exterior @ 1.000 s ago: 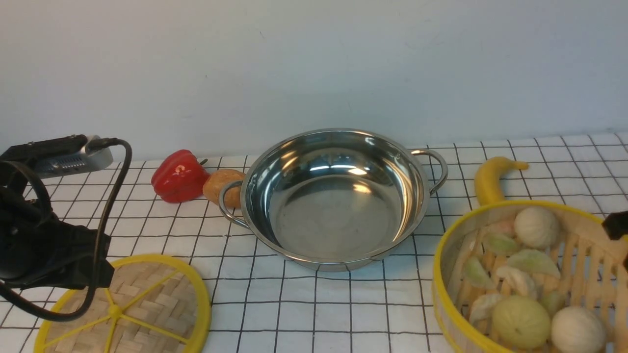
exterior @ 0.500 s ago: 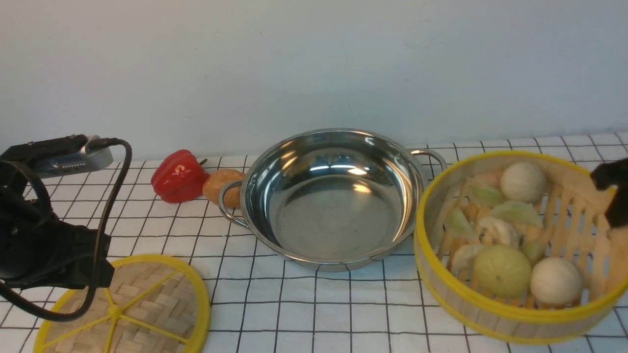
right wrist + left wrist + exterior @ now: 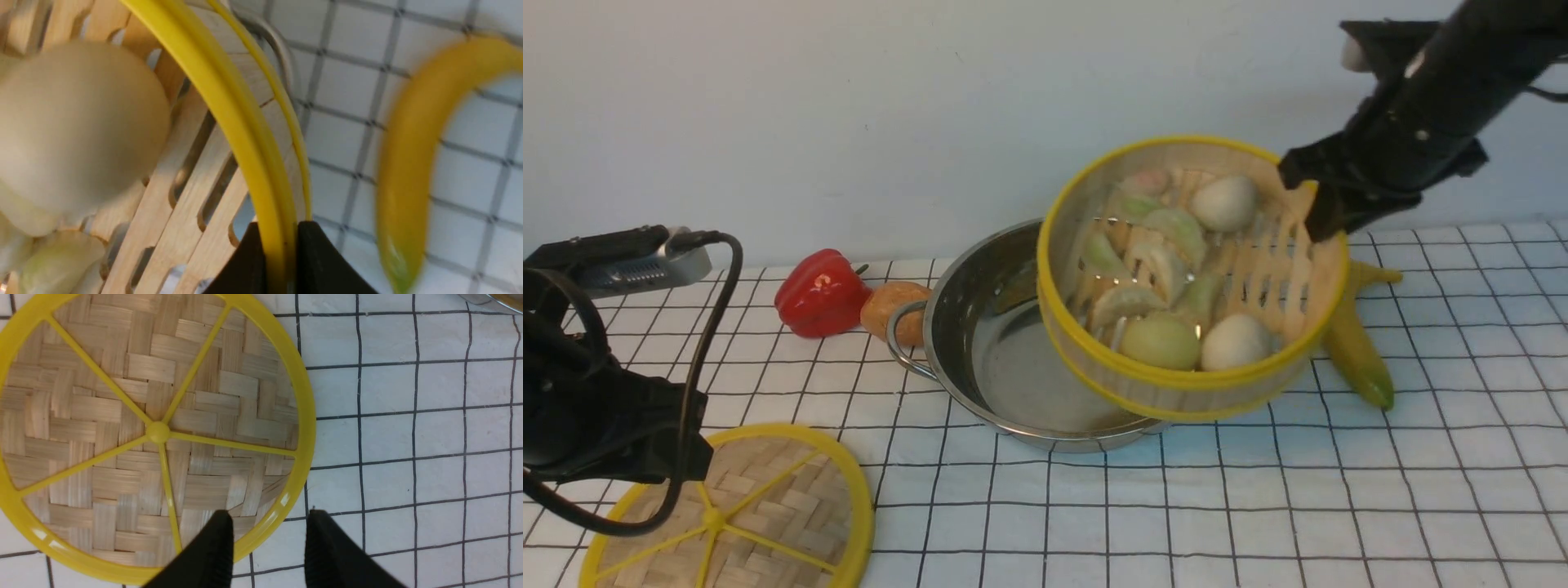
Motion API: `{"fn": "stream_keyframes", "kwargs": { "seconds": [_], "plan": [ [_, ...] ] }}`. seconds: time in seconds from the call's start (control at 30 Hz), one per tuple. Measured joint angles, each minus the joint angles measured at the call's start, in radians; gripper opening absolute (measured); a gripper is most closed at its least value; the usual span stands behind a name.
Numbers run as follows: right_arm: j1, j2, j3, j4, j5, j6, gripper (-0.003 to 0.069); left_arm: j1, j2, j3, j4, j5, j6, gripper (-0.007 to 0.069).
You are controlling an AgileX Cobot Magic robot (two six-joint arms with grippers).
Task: Place the steamer in the pot on the white tablecloth, and put the lid on the steamer.
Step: 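Place the bamboo steamer basket of food into the steel pot with the right gripper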
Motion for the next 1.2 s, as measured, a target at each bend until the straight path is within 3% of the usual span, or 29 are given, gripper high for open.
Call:
{"fn": "stream_keyframes", "kwargs": {
  "seconds": [0.33, 1.2],
  "plan": [
    [0.088, 0.217, -0.274, 0.085, 0.001, 0.026, 0.0089, 0.0, 0.0, 0.0, 0.0, 0.002, 0.0, 0.0243],
    [0.097, 0.384, -0.298, 0.028, -0.004, 0.033, 0.0089, 0.0, 0.0, 0.0, 0.0, 0.005, -0.001, 0.0243]
  ]
}}
